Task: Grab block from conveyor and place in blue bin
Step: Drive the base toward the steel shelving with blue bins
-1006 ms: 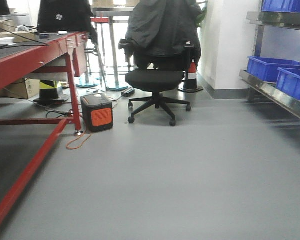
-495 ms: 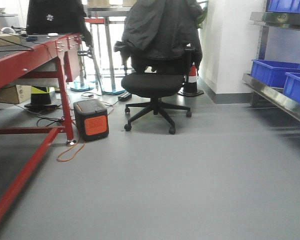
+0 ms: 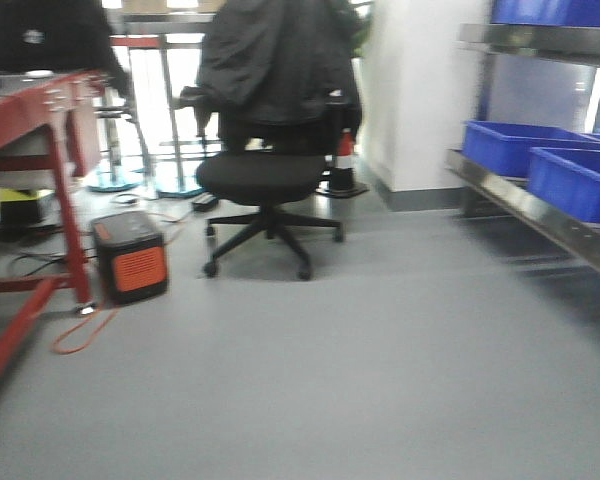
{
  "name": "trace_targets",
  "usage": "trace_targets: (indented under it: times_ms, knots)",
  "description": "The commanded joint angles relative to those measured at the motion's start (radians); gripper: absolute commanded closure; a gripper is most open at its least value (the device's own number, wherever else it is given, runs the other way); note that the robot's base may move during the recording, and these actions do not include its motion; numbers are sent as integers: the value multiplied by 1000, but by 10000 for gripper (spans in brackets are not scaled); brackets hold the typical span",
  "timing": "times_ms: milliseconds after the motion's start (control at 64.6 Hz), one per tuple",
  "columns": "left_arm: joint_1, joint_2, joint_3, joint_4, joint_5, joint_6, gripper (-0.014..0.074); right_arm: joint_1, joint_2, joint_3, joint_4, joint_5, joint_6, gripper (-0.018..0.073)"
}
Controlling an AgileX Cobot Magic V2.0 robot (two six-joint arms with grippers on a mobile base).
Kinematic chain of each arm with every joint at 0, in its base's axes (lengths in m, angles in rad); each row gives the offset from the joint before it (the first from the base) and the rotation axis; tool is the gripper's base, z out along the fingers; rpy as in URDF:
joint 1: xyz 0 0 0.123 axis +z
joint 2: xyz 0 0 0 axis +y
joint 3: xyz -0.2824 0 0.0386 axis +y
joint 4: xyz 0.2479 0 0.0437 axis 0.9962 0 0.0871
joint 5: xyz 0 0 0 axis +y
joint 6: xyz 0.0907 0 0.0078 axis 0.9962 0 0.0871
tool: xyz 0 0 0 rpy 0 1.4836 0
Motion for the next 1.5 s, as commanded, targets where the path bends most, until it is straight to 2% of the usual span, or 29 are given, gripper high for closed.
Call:
trace_targets:
  times_ms: [0, 1486]
  knots:
    - [-7, -5, 0, -6, -20, -8, 708, 0, 0, -5, -9, -24, -9, 722]
    - [-7, -5, 0, -6, -20, -8, 708, 0, 0, -5, -9, -24, -9, 722]
